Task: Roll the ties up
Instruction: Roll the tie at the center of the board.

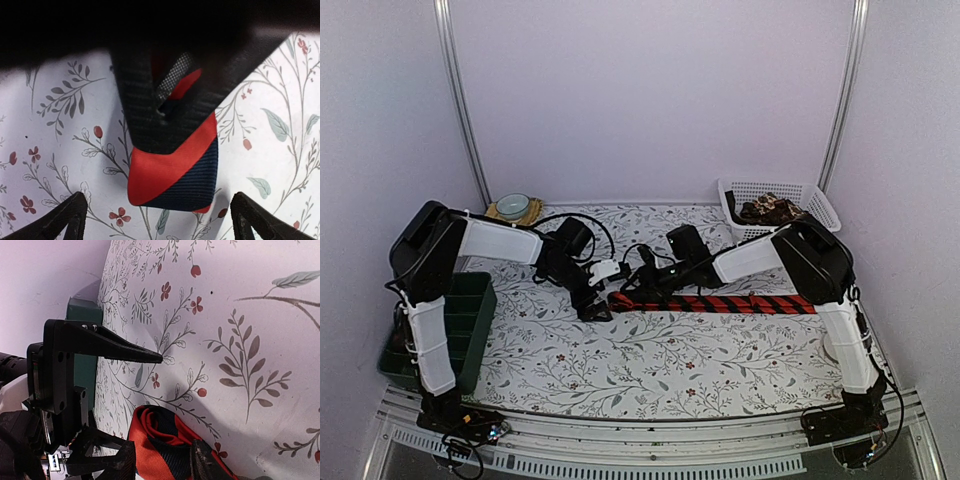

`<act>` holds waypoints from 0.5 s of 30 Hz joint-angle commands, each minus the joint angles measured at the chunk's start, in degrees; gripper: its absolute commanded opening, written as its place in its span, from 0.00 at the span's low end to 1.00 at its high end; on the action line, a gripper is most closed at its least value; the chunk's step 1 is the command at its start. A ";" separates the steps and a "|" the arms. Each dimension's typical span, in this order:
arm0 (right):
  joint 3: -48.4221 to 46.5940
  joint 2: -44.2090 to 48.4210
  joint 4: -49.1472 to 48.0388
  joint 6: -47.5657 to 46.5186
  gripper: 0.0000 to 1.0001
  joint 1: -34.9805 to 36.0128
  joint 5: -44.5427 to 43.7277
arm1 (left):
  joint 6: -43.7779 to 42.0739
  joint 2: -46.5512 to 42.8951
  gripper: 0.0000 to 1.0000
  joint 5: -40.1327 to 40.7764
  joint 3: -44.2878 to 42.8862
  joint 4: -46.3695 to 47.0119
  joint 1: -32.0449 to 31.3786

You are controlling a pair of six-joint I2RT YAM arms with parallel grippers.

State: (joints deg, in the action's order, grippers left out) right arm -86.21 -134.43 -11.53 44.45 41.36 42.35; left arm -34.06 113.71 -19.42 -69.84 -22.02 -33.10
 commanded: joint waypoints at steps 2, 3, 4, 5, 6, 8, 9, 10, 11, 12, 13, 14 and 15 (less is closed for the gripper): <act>1.46 7.88 4.25 -0.85 0.38 0.47 -1.57 | 0.54 -0.17 1.00 -3.42 -0.80 -0.49 -0.15; 1.36 8.02 4.24 -0.85 0.38 0.47 -1.58 | 0.90 -0.28 1.00 -3.71 -0.76 0.16 -0.12; 1.40 8.15 4.23 -0.85 0.38 0.47 -1.50 | 1.33 -0.47 1.00 -3.64 -0.76 0.93 -0.14; 1.33 8.18 4.23 -0.85 0.37 0.55 -1.49 | 1.39 -0.38 1.00 -3.92 -0.86 1.27 -0.13; 1.25 8.23 4.23 -0.85 0.37 0.65 -1.48 | 1.29 -0.14 1.00 -4.06 -1.15 1.43 -0.19; 1.05 8.26 4.24 -0.77 0.37 0.71 -1.40 | 1.17 1.15 0.98 -4.35 -2.57 0.93 -0.21; 0.93 8.27 4.16 -0.70 0.37 0.83 -1.39 | 1.05 1.76 0.96 -4.37 -3.32 0.33 -0.21; 0.84 8.23 4.15 -0.68 0.37 0.91 -1.37 | 0.88 2.45 0.95 -4.16 -4.12 -0.15 -0.21; 0.70 8.22 4.15 -0.63 0.37 0.98 -1.39 | 0.78 2.92 0.93 -3.76 -4.76 -0.55 -0.21; 0.61 8.22 4.15 -0.60 0.37 1.08 -1.32 | 0.64 3.40 0.91 -3.81 -5.43 -0.87 -0.21; 0.57 8.22 4.15 -0.52 0.37 1.13 -1.31 | 0.40 3.77 0.90 -4.24 -5.92 -1.18 -0.16; 0.53 8.22 4.15 -0.51 0.37 1.16 -1.33 | 0.14 4.06 0.87 -4.71 -6.20 -1.40 -0.13; 0.46 8.22 4.22 -0.58 0.37 1.21 -1.28 | -0.06 4.44 0.85 -4.96 -6.39 -1.61 -0.12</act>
State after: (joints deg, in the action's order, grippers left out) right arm -85.86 -133.84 -10.52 44.12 41.67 42.06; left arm -33.36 116.03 -22.59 -74.43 -21.96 -33.10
